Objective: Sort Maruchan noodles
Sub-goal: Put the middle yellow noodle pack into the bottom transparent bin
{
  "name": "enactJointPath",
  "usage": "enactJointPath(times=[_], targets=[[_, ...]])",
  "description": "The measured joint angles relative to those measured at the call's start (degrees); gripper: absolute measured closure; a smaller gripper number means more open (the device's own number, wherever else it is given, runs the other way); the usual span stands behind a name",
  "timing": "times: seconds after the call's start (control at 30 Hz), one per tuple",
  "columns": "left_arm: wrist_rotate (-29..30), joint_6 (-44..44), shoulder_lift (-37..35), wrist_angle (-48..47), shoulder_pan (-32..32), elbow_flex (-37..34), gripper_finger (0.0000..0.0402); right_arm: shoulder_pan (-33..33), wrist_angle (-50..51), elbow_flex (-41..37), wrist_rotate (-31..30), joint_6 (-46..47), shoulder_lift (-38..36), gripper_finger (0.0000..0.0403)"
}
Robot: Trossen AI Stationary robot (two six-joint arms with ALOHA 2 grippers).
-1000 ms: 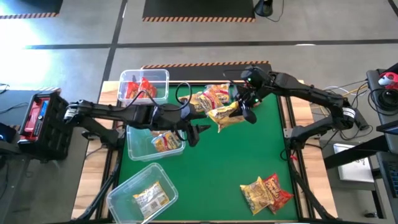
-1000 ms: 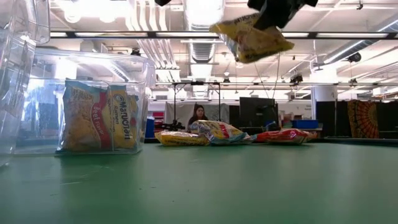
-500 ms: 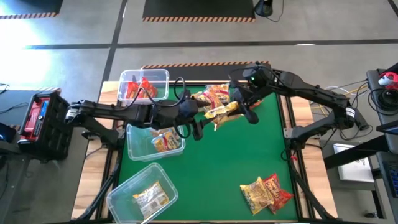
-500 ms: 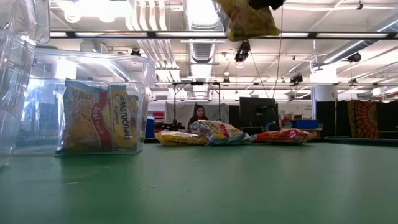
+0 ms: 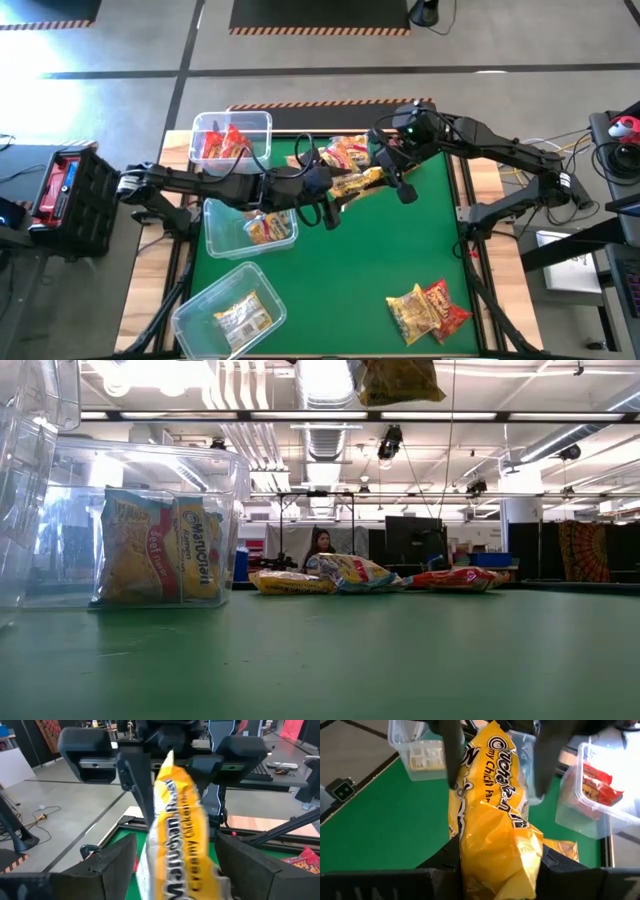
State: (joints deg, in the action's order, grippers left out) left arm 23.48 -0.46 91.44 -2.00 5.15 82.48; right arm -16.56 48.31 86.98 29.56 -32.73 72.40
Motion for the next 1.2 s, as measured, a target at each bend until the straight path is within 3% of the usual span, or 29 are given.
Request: enactJointPath(times=[0.53, 1.0, 1.2], targets=[[-1.62, -6.77, 0.20, -0.65, 0.00, 0.00, 0.0156, 2.10, -0.91, 3.42, -0.22, -0.22, 0.00, 0.0289], [-3.23, -6.83, 0.20, -0.91, 0.00, 0.00, 0.0288, 2.30, 0.04, 3.36, -0.23, 1.75, 0.02, 0.0266], [-3.50, -7.62, 0.24, -1.80, 0.00, 0.00, 0.0295, 2.32, 1.29, 3.64, -2.72, 3.88, 0.02, 0.0227]])
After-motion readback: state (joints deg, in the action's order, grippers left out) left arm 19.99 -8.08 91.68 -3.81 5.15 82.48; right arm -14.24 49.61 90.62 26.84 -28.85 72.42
